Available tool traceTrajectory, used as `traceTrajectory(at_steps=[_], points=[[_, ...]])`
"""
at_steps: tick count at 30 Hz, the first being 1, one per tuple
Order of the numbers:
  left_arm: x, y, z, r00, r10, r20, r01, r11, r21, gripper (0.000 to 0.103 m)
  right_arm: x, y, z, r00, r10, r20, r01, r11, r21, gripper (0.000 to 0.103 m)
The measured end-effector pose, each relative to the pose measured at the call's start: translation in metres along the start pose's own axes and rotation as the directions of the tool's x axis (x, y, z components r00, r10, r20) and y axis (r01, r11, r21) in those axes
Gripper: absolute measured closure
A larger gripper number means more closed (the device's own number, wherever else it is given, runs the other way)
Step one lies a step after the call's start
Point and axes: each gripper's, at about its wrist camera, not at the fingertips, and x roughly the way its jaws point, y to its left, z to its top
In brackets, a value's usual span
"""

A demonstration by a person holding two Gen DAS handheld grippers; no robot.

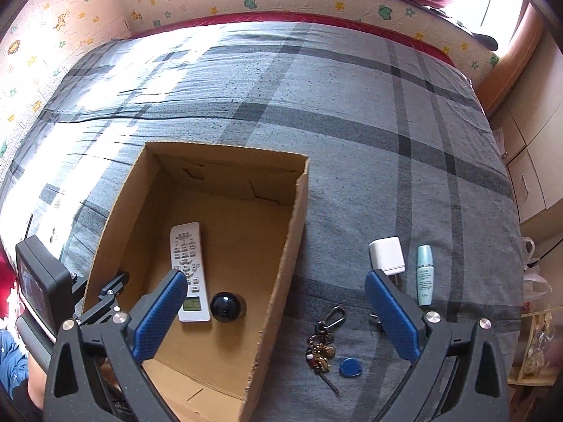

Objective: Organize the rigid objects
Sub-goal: 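Move the right gripper back toward the mint-green bottle and chargers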

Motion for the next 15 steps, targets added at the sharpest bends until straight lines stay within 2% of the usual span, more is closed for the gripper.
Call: traceTrajectory(at_steps=[8, 15], points=[[-0.001, -0.001, 0.0, 1.0, 0.003, 0.001, -0.003, 1.0, 0.001, 0.089, 0.002, -0.054, -0.009, 0.998, -0.061, -0.001, 0.061, 0.996, 0.072, 0.0], [-0.002, -0.003, -0.001, 1.0, 0.004, 0.005, -0.004, 1.0, 0.003, 0.089, 0.023, -0.111, -0.022, 0.993, -0.112, -0.042, 0.117, 0.977, 0.177, 0.0]])
